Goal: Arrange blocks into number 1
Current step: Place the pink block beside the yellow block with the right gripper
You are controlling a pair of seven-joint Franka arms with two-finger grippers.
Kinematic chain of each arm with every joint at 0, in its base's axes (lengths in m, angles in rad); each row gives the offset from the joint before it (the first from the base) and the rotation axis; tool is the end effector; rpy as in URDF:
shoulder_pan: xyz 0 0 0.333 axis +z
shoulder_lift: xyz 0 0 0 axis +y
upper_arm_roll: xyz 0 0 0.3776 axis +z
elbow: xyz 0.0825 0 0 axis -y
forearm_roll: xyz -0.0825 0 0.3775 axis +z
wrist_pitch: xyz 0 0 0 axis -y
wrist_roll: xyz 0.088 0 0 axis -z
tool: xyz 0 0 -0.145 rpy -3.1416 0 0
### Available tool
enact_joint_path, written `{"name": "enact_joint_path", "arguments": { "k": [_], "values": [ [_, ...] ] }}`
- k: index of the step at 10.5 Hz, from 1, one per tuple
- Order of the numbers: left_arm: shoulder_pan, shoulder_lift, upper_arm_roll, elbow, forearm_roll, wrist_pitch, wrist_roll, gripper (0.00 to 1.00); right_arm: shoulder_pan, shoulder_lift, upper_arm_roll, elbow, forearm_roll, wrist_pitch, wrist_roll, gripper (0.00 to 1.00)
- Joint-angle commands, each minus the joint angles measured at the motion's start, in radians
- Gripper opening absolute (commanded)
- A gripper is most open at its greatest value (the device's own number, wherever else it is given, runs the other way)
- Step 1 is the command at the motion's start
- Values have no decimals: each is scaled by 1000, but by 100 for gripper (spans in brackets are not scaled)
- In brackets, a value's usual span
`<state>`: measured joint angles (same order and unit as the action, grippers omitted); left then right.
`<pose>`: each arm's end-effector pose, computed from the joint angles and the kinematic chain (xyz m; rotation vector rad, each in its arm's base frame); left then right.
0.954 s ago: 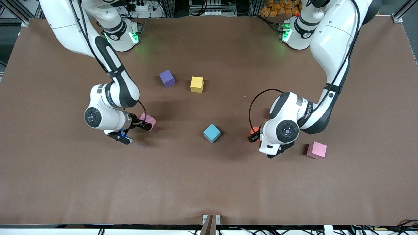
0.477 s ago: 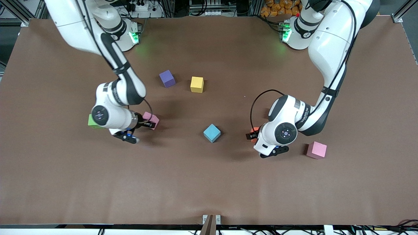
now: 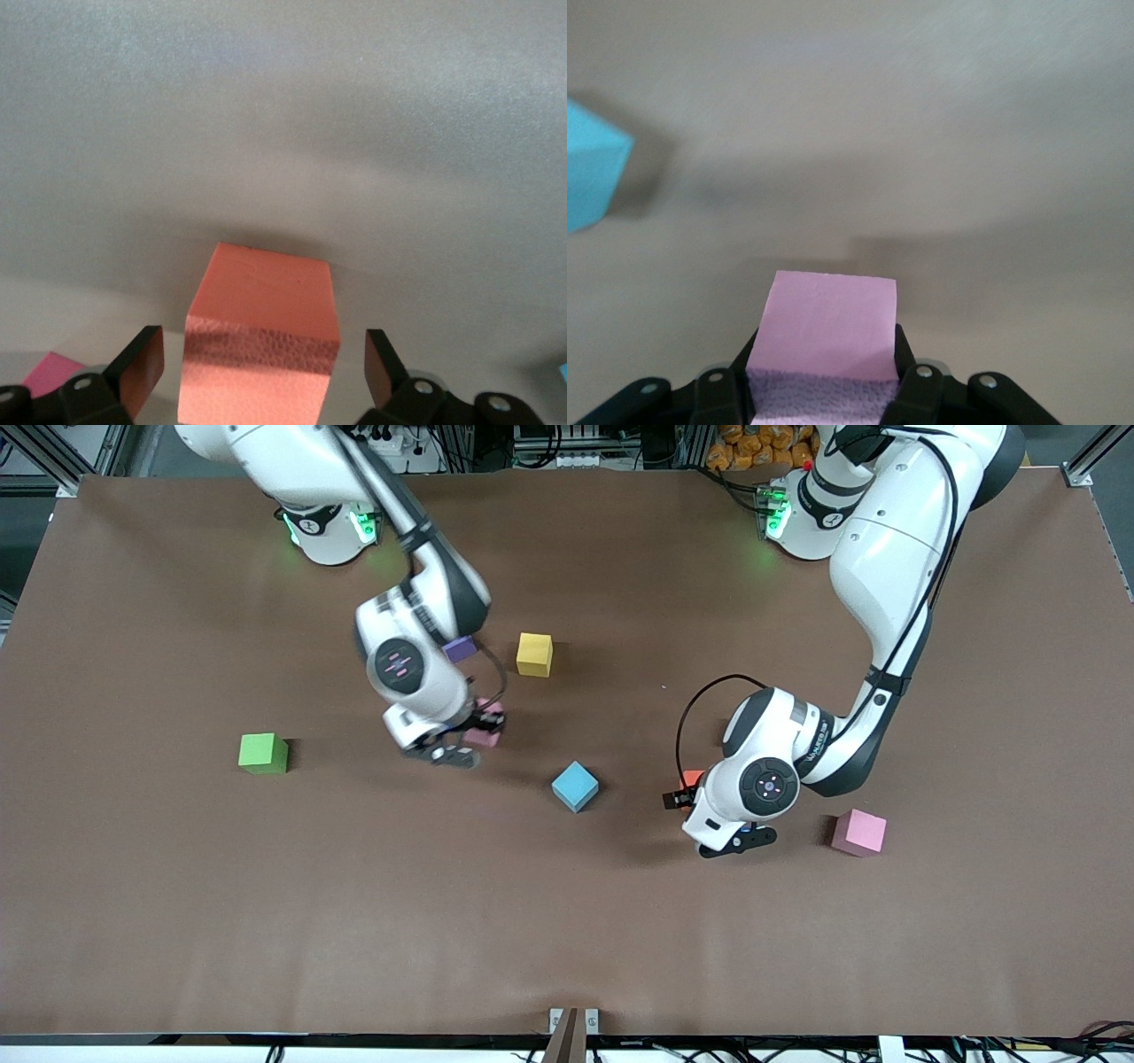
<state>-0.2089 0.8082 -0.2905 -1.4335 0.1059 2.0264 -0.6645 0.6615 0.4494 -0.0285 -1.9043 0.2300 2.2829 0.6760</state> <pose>0.6676 -0.3075 0.2202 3.1053 0.2741 -0.3455 0.5104 0.3907 0.2796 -3.0367 0.3006 0.2297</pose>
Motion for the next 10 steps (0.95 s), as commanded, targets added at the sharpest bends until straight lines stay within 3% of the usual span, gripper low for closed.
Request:
{"name": "enact_joint_path", "arguments": {
  "k": [1, 6, 7, 8, 9, 10],
  "values": [
    [-4, 8, 2, -5, 26, 11, 57, 100, 70, -3, -13, -1, -20, 20, 51, 45],
    [-15, 8, 2, -11, 24, 9, 45, 100, 147, 28, -11, -18, -20, 79, 86, 52],
    [-21, 8, 2, -12, 21, 8, 39, 73, 147, 26, -10, -25, -20, 81, 86, 52],
    [-21, 6, 2, -12, 14, 0, 36, 26, 147, 28, -8, -35, -20, 84, 86, 52],
    [-20, 6, 2, -12, 12, -1, 23, 0, 156, 25, -8, -48, -20, 90, 86, 52],
    [-21, 6, 2, -12, 11, -2, -2, 0, 158, 25, -7, -59, -20, 93, 86, 53]
  ]
}}
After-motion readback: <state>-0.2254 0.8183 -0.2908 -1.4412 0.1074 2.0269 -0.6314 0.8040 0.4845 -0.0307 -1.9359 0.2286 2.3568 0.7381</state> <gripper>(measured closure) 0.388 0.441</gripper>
